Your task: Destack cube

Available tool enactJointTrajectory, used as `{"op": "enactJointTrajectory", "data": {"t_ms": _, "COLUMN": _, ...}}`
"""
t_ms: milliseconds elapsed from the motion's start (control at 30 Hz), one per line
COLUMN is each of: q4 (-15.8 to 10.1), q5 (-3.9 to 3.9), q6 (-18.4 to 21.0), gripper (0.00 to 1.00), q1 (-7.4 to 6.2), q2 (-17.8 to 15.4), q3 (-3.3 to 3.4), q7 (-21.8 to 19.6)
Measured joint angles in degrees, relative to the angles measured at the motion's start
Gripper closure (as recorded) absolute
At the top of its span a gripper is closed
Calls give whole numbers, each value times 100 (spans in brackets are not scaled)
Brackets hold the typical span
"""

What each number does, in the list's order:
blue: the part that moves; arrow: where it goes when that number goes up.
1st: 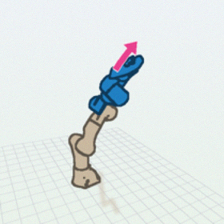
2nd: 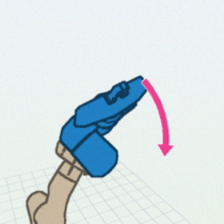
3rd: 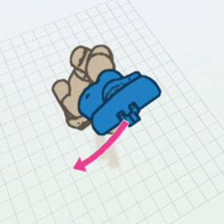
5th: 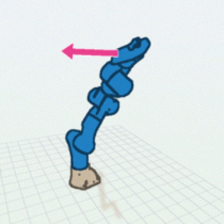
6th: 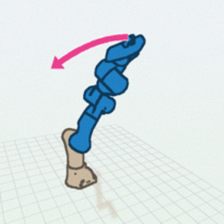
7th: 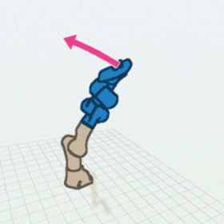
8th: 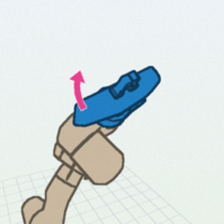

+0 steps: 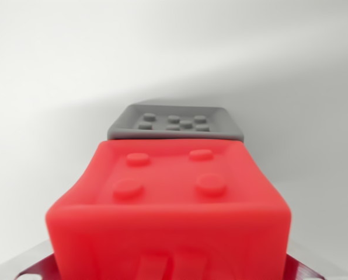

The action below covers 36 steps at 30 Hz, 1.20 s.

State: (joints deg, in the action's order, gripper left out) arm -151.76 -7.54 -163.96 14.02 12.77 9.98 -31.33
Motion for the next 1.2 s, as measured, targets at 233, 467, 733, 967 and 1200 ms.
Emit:
{"op": "enactJointTrajectory", "data": {"t_ms": 233, "q4": 0, "q5": 3, "q6": 5, "gripper": 100, "q1": -4, "q2": -3, "q3": 4, "q7": -5}}
{"op": "enactJointTrajectory", "data": {"t_ms": 467, "q4": -13, "q5": 70, "q6": 104, "gripper": 100, "q1": -39, "q2": -131, "q3": 56, "q7": -52}}
{"op": "enactJointTrajectory", "data": {"t_ms": 733, "q4": -53, "q5": 253, "q6": 332, "gripper": 100, "q1": -83, "q2": -417, "q3": 145, "q7": -175}}
{"op": "enactJointTrajectory", "data": {"t_ms": 967, "q4": -76, "q5": 454, "q6": 606, "gripper": 100, "q1": -91, "q2": -732, "q3": 196, "q7": -321}}
{"op": "enactJointTrajectory", "data": {"t_ms": 1200, "q4": -88, "q5": 665, "q6": 963, "gripper": 100, "q1": -86, "q2": -1124, "q3": 227, "q7": -474}}
